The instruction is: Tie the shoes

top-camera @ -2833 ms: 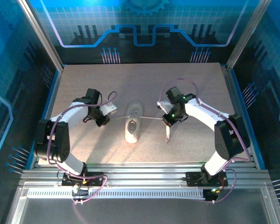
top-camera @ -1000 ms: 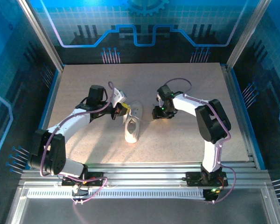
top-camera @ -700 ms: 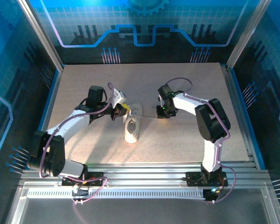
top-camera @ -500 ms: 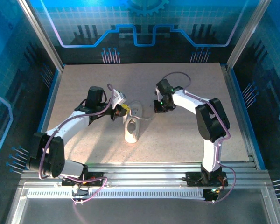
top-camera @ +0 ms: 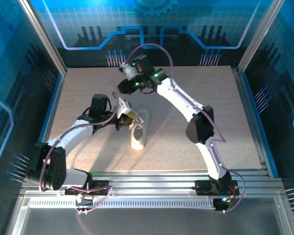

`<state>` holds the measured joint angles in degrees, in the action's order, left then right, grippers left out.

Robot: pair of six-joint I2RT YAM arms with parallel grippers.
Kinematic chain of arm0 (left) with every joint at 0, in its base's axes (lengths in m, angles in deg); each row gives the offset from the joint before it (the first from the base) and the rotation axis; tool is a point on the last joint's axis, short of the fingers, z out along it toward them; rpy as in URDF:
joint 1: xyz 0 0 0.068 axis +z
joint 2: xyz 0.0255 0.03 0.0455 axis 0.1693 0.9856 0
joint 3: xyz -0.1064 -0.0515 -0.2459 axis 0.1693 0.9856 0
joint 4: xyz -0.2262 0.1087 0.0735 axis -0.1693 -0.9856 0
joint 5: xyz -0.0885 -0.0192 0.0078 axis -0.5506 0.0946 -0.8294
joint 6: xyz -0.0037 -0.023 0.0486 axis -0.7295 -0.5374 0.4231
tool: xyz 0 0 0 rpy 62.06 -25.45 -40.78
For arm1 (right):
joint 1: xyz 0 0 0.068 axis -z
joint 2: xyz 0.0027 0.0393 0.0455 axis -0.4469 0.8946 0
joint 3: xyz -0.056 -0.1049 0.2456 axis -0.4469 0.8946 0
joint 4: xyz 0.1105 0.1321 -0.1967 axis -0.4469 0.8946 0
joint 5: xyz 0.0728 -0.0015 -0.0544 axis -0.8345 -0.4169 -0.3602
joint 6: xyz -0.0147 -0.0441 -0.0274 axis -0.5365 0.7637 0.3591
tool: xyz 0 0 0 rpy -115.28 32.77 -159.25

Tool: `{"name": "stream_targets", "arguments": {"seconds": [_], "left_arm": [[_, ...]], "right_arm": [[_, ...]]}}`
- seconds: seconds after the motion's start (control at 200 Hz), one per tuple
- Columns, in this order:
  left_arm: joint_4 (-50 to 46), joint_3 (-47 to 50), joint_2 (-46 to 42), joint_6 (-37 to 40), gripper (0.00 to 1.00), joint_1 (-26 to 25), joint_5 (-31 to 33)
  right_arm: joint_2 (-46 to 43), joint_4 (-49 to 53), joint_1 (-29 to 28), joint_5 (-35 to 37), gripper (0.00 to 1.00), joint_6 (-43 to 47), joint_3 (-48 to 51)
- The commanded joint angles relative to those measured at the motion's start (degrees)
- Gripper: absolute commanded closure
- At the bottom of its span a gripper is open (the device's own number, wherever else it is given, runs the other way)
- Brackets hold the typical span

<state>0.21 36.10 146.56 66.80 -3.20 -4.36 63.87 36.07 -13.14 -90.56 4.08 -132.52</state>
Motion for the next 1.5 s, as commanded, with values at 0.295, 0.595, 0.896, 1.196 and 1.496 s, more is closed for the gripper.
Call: {"name": "stream_targets", "arguments": {"seconds": [0.295, 0.595, 0.896, 1.196, 1.496], "left_arm": [[4.92, 1.80, -1.25, -6.31, 1.00, 0.02, -1.96], [8.31, -0.31, 0.91, -12.56, 1.00, 1.52, -2.50], [5.07, -5.95, 5.49, -19.08, 1.00, 1.70, -4.87], [2.61, -6.98, 5.08, -19.70, 1.00, 1.73, -4.40], [5.67, -7.07, 6.14, -25.10, 1.00, 1.71, -5.55]], "right_arm": [[-18.52, -9.71, 7.43, -11.50, 0.39, -3.32, 25.85], [-37.15, -28.20, 11.06, -5.48, 0.38, -4.39, 57.28], [-37.25, -44.55, 1.68, 3.62, 0.33, 1.22, 72.70], [-33.24, -49.63, -1.42, 5.49, 0.33, 2.25, 71.66], [-30.62, -57.86, -3.05, 5.16, 0.75, 1.25, 72.64]]}}
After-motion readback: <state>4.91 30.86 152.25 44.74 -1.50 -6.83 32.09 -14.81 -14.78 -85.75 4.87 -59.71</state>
